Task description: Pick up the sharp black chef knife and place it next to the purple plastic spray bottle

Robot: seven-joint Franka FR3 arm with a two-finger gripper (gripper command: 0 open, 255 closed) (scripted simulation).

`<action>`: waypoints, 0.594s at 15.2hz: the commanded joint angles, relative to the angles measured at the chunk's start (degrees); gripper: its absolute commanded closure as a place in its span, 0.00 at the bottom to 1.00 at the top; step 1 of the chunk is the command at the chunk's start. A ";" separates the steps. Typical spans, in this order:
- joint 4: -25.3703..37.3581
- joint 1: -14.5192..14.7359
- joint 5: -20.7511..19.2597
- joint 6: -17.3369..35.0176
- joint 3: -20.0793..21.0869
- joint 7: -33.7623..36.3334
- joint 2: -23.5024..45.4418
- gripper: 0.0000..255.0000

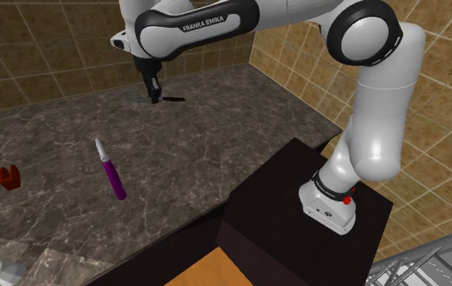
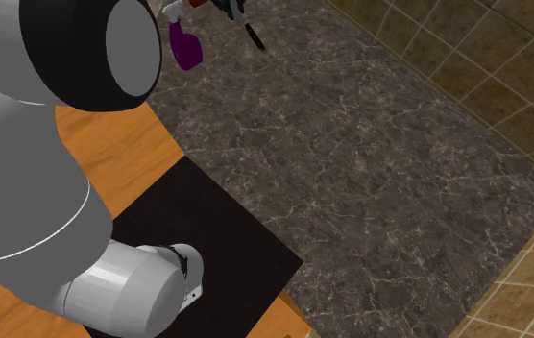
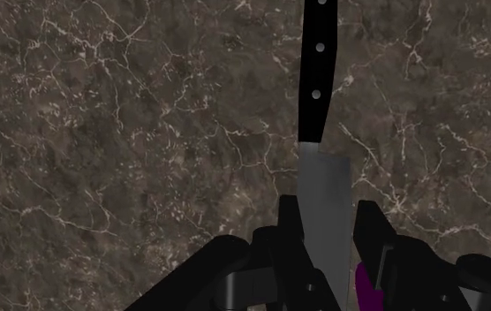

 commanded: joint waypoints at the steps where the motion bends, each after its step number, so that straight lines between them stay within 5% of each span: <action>1: -1.04 0.03 -0.12 1.37 -0.03 0.23 0.33 1.00; 9: -4.28 0.05 -0.65 6.57 -0.24 0.95 2.33 1.00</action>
